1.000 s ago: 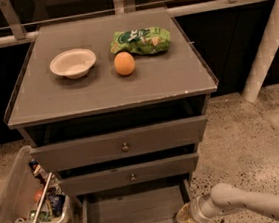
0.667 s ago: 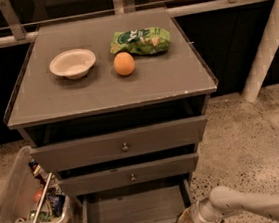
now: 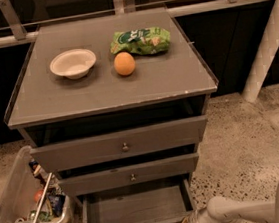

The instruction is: Close bottom drawer

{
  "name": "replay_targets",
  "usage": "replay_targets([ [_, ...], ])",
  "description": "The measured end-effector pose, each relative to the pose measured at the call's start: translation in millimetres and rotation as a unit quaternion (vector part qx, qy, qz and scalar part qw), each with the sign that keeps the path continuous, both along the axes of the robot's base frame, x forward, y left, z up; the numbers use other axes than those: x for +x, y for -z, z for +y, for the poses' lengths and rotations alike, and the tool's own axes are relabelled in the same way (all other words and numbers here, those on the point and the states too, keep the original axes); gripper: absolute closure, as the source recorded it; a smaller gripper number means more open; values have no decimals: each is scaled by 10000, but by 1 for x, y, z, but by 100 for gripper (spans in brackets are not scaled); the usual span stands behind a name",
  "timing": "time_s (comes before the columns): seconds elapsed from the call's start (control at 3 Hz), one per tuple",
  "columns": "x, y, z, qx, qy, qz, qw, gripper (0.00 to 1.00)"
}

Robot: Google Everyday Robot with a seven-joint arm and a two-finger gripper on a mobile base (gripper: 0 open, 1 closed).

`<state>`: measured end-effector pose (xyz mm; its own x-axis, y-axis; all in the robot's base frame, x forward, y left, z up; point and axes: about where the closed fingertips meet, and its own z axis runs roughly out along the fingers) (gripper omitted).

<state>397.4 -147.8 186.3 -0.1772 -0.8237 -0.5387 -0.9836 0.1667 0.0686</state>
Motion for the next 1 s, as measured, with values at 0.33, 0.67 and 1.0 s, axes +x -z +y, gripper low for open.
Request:
replay_targets([
  [0.33, 4, 11, 10, 126, 248, -44, 9996, 100],
  [0.67, 4, 11, 11, 130, 252, -45, 9996, 82],
  [1.0, 4, 11, 11, 130, 252, -45, 9996, 59],
])
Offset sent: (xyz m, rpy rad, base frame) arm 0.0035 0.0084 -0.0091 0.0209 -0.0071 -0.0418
